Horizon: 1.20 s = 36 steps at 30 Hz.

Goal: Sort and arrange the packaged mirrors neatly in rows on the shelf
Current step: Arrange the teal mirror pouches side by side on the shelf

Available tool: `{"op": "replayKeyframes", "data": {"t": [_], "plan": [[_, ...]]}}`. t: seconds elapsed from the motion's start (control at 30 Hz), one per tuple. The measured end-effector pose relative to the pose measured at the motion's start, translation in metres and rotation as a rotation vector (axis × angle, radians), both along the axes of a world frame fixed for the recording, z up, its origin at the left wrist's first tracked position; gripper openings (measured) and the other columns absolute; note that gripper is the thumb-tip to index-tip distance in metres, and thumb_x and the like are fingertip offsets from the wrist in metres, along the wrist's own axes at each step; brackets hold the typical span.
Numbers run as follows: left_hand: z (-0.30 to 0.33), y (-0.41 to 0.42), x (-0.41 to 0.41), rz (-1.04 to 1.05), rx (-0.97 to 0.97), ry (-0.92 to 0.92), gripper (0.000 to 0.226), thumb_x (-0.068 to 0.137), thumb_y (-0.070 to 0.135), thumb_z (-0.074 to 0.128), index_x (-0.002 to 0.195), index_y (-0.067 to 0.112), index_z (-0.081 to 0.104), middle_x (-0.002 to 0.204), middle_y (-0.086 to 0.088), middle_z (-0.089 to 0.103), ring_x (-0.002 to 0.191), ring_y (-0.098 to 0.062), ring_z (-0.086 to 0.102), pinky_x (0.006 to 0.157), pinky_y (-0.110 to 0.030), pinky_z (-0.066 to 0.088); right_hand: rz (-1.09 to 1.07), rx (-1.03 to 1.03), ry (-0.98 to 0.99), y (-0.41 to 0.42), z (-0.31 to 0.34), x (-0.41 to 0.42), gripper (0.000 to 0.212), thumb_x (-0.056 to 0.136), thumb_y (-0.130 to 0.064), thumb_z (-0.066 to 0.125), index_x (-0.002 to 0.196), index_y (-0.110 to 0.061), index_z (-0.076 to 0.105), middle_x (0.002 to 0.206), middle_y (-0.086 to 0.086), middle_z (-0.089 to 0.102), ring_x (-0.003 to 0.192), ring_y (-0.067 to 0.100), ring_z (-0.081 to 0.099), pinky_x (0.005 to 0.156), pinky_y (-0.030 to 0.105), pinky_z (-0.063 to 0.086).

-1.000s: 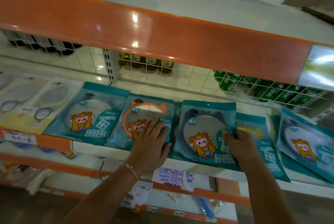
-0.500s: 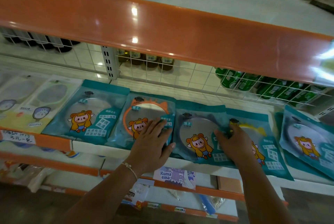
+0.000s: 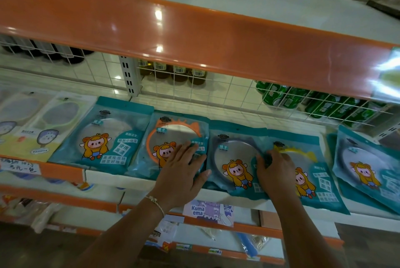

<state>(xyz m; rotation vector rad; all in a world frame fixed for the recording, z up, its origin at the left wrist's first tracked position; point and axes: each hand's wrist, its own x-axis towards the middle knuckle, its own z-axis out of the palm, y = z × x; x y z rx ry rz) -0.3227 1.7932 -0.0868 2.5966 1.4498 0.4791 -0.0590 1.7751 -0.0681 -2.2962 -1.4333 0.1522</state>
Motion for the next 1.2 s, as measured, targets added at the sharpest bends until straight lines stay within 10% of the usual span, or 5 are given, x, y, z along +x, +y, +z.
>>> {"op": "replayKeyframes", "data": {"t": [0.43, 0.8, 0.9, 1.2], "plan": [[0.003, -0.002, 0.001, 0.036, -0.006, -0.027, 0.067, 0.096, 0.066, 0.024, 0.132, 0.019, 0.057, 0.149, -0.008, 0.043, 0.144, -0.028, 0.029, 0.117, -0.043, 0.016, -0.009, 0.024, -0.143, 0.006, -0.003, -0.008, 0.032, 0.098, -0.032, 0.051, 0.107, -0.005, 0.066, 0.105, 0.018, 0.064, 0.099, 0.035, 0.052, 0.084, 0.042, 0.044], [0.004, -0.018, 0.021, 0.12, 0.001, -0.326, 0.037, 0.085, 0.055, 0.051, 0.074, 0.025, 0.07, 0.137, 0.002, 0.051, 0.143, -0.023, 0.022, 0.118, -0.054, 0.014, 0.003, 0.009, -0.13, 0.007, -0.001, -0.006, 0.028, 0.097, -0.029, 0.051, 0.108, -0.007, 0.065, 0.105, 0.016, 0.064, 0.099, 0.034, 0.051, 0.083, 0.041, 0.044], [0.008, -0.021, 0.028, 0.204, -0.013, -0.415, 0.033, 0.081, 0.053, 0.055, 0.072, 0.024, 0.069, 0.112, 0.005, 0.058, 0.119, -0.02, 0.043, 0.101, -0.044, 0.035, 0.002, 0.001, -0.131, 0.007, -0.002, -0.006, 0.029, 0.098, -0.029, 0.05, 0.109, -0.007, 0.065, 0.105, 0.015, 0.064, 0.099, 0.033, 0.051, 0.083, 0.04, 0.043], [0.04, -0.035, 0.053, 0.288, -0.367, -0.463, 0.024, 0.094, 0.027, 0.056, 0.076, 0.023, 0.04, 0.066, 0.009, 0.049, 0.058, -0.004, 0.051, 0.049, -0.016, 0.034, 0.001, 0.025, -0.119, 0.007, -0.002, -0.004, 0.028, 0.098, -0.028, 0.051, 0.104, -0.006, 0.067, 0.098, 0.015, 0.065, 0.093, 0.032, 0.053, 0.079, 0.038, 0.043]]}}
